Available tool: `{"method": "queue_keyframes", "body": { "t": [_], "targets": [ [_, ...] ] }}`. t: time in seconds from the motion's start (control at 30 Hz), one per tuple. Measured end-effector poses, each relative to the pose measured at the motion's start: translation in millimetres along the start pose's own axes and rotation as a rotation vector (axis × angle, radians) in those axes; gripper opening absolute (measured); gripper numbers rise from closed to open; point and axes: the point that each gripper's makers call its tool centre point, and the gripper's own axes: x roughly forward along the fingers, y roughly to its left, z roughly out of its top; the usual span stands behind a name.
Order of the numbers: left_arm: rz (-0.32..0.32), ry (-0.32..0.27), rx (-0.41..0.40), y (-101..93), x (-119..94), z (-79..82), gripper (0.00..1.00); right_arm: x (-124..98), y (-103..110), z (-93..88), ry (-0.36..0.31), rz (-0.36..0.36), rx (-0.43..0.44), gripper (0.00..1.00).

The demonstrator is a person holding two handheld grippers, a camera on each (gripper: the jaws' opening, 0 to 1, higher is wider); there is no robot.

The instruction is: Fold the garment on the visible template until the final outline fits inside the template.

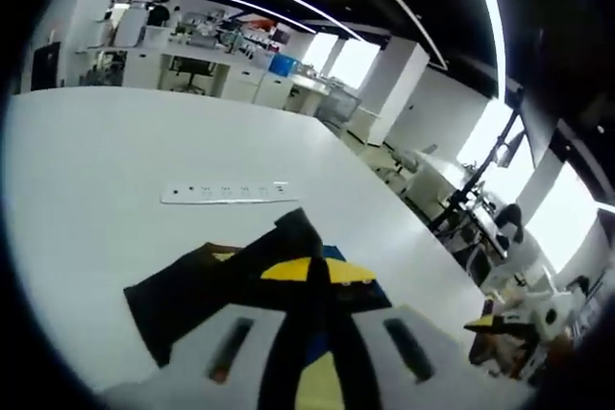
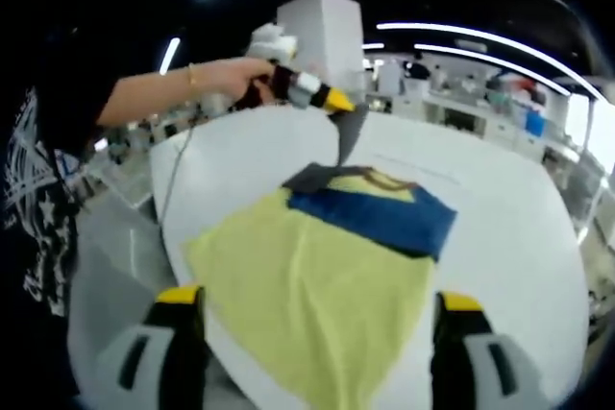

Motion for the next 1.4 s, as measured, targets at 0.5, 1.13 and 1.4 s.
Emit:
{"method": "queue_keyframes", "body": {
  "t": [0.5, 1.13, 1.4],
  "targets": [
    [-0.079, 0.056, -0.001, -24.1, 24.9, -12.2, 0.01, -4.9, -1.8, -3.6, 0.009, -0.014, 0.003, 0.99],
    [-0.127, 0.111, 0.015, -47.1, 65.2, -39.1, 0.01, -6.8, -3.9, -12.7, 0.018, -0.028, 0.029, 0.99],
    [-0.109, 0.155, 0.015, -49.0, 87.9, -62.9, 0.01, -5.3, -3.9, -16.8, 0.027, -0.023, 0.036, 0.99]
  ]
}}
